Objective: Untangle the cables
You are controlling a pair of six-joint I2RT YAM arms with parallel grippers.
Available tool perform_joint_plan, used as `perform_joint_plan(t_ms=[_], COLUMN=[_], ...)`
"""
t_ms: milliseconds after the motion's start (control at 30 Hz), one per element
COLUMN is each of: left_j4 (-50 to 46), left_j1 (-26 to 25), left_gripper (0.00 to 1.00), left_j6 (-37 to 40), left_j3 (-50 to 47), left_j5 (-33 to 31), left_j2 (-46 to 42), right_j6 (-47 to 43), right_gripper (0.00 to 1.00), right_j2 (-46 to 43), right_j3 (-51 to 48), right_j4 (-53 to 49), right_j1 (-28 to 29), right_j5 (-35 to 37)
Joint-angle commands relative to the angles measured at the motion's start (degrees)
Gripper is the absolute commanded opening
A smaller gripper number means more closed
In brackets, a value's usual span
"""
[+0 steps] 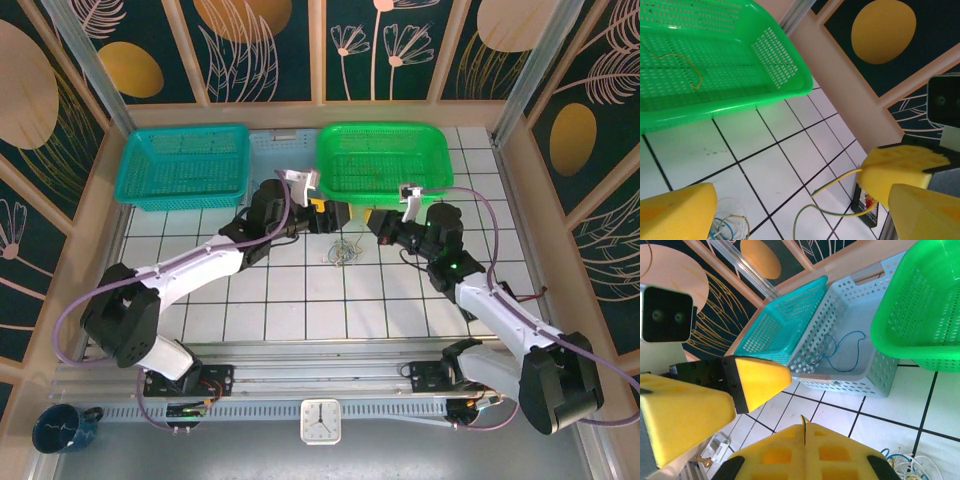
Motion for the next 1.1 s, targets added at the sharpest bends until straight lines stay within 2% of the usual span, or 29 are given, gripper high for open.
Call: perform_joint_plan(t_ms=[0,600,867,1067], left_j4=[2.0,2.1,1.9,0.7], left_j1=[0.1,0.1,0.1,0.2], left_gripper=[0.88,0.82,0.74,0.68], left_j6=[-1.1,0.5,1.1,1.9], left_j3=[2.2,2.0,2.0,2.0], left_j5=[2.9,2.3,1.5,-1.6], left_j2=[1.8,5.9,7.2,6.9], right_j6=[1.3,3.3,3.9,3.8], right_gripper=[0.0,0.0,0.0,0.0], right_j2=[0.6,1.9,0.6,1.0], right_j3=[-0.7,1.7,2.7,3.0], right_j4=[4.0,6.6,6.3,6.0], right_j1=[-0.3,1.7,2.5,3.9], right_j5=[-1.9,-2.8,-2.5,-2.2])
